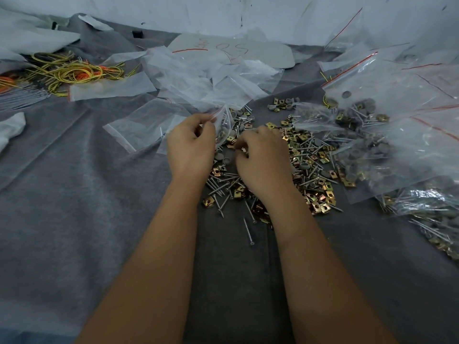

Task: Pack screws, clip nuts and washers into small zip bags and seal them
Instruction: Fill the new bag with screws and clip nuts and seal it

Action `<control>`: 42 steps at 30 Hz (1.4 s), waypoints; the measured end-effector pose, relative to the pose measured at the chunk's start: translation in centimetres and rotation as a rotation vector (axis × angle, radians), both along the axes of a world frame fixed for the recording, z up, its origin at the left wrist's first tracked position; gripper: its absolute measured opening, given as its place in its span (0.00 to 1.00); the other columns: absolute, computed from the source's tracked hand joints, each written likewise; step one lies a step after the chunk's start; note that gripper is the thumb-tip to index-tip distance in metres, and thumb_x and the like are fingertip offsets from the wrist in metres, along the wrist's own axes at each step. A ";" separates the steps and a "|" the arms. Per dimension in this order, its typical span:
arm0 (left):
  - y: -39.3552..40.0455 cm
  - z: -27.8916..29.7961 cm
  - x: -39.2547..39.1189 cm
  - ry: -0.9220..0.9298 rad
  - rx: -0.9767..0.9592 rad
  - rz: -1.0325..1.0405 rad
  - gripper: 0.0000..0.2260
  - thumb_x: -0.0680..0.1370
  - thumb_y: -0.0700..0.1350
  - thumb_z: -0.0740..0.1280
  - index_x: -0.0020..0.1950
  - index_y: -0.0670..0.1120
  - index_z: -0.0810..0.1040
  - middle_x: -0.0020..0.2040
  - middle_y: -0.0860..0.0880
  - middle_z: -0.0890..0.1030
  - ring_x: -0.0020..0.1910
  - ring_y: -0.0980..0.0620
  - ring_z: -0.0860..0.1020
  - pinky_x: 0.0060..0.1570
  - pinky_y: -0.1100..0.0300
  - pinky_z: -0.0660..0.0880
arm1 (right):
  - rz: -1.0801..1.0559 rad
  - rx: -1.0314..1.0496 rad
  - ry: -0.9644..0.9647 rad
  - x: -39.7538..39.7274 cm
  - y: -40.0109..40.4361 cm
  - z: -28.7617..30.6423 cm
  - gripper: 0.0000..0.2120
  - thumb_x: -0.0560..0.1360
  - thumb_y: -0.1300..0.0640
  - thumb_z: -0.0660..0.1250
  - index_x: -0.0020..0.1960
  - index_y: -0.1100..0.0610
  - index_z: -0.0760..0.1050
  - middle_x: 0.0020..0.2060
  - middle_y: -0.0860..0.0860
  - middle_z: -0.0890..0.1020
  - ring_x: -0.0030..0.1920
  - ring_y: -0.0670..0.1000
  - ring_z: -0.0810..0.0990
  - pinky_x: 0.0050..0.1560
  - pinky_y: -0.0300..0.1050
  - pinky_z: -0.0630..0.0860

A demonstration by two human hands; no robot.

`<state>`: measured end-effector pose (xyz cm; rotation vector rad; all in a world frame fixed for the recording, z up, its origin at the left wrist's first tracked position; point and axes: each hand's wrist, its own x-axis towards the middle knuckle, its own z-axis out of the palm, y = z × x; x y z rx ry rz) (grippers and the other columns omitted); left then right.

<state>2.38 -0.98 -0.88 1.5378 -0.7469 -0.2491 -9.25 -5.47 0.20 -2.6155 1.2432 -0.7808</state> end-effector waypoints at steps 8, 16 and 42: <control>0.3 0.3 -0.6 -0.069 0.057 -0.087 0.09 0.72 0.50 0.62 0.42 0.63 0.80 0.30 0.53 0.78 0.25 0.62 0.69 0.29 0.60 0.67 | 0.072 0.365 -0.814 -0.2 0.4 1.7 0.05 0.72 0.62 0.70 0.42 0.53 0.79 0.37 0.44 0.80 0.38 0.41 0.77 0.40 0.35 0.75; 0.3 0.6 -0.4 0.079 -0.110 0.001 0.11 0.77 0.38 0.63 0.48 0.49 0.83 0.31 0.58 0.79 0.27 0.65 0.71 0.29 0.72 0.67 | 0.035 0.200 -0.587 0.1 0.1 0.7 0.14 0.75 0.56 0.70 0.60 0.50 0.78 0.47 0.47 0.77 0.51 0.46 0.75 0.52 0.42 0.71; -0.2 0.7 0.4 0.275 -0.176 0.077 0.11 0.77 0.37 0.63 0.46 0.48 0.83 0.34 0.52 0.78 0.34 0.57 0.74 0.38 0.60 0.72 | 0.253 0.149 0.107 0.4 0.9 0.7 0.05 0.73 0.56 0.69 0.46 0.47 0.81 0.46 0.46 0.81 0.53 0.52 0.77 0.59 0.52 0.69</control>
